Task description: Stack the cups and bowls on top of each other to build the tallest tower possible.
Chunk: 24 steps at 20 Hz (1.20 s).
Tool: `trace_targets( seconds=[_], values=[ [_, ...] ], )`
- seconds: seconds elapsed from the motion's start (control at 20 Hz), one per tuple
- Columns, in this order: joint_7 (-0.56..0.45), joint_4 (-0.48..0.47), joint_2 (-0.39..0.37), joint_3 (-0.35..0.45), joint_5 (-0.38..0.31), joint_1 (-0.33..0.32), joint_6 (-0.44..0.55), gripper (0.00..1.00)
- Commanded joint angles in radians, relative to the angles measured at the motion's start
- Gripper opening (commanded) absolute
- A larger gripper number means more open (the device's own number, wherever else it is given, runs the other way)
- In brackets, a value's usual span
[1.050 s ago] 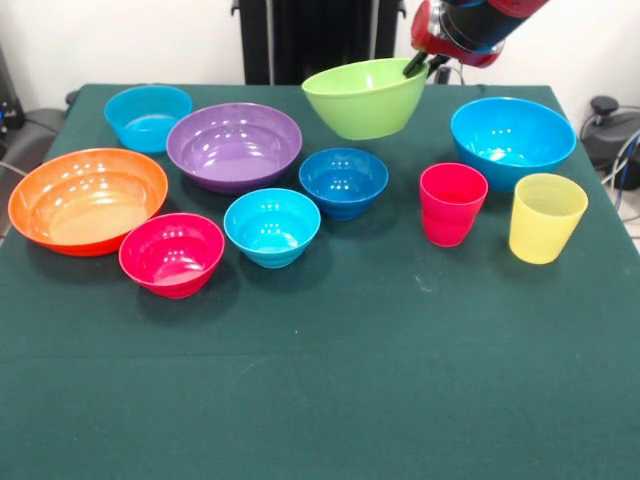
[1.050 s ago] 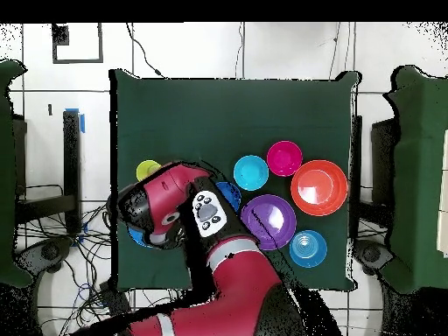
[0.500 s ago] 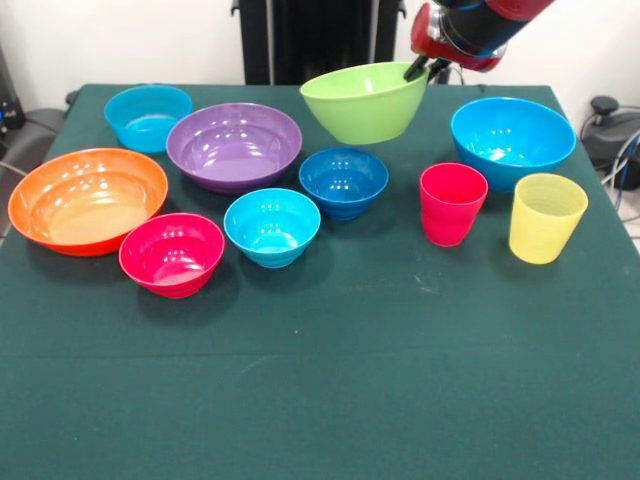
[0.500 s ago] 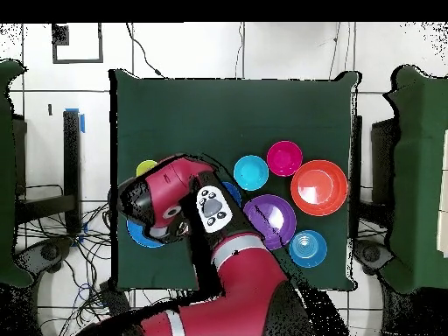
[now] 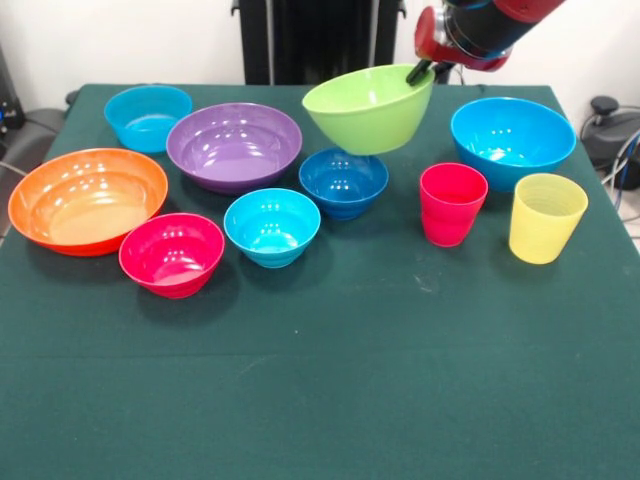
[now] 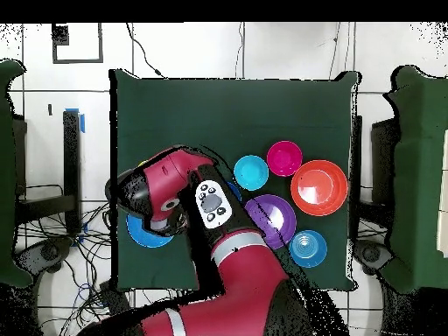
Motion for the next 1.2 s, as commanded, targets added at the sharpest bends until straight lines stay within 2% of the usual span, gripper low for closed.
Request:
trace_targets(
  seconds=[0.05,0.85,1.2],
  values=[
    [-0.308,-0.095,0.035,0.048,-0.08,-0.021,0.071,0.0],
    [-0.316,-0.037,-0.007,0.024,-0.085,-0.008,0.028,0.0],
    [-0.337,-0.046,-0.013,0.025,-0.096,-0.012,0.031,0.0]
  ],
)
